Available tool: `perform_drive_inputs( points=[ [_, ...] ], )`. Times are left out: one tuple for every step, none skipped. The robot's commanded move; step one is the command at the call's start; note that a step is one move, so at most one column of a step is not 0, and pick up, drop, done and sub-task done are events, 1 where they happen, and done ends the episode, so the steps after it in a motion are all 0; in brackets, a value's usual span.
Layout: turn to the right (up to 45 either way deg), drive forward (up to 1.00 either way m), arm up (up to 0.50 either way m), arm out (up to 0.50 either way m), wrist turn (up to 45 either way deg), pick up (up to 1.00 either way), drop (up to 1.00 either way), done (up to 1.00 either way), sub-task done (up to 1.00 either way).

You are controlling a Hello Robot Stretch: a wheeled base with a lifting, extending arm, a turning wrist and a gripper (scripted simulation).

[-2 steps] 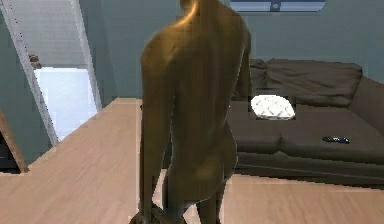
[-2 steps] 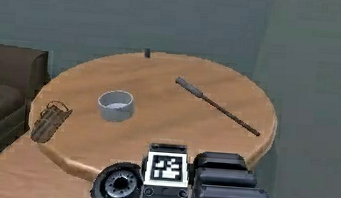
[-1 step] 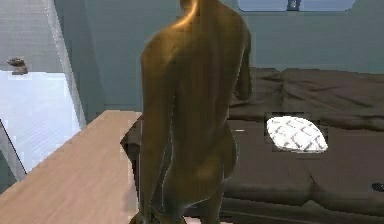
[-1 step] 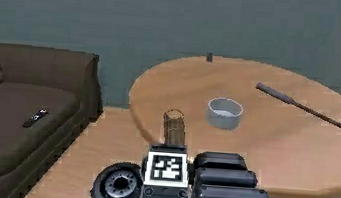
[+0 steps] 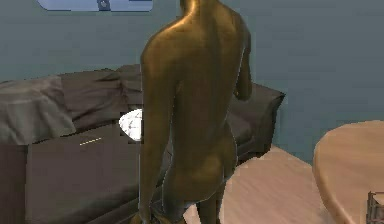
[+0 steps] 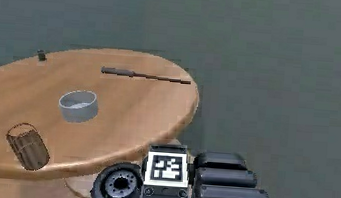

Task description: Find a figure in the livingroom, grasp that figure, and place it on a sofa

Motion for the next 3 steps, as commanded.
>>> perform_drive_inputs(
  points=[
    [9.0, 0.0, 0.0, 0.0, 0.0, 0.0, 0.0, 0.0, 0.0],
    [0.0, 0.6, 0.0, 0.0, 0.0, 0.0, 0.0, 0.0, 0.0],
    [45.0, 0.0, 0.0, 0.0, 0.0, 0.0, 0.0, 0.0, 0.0]
  ],
)
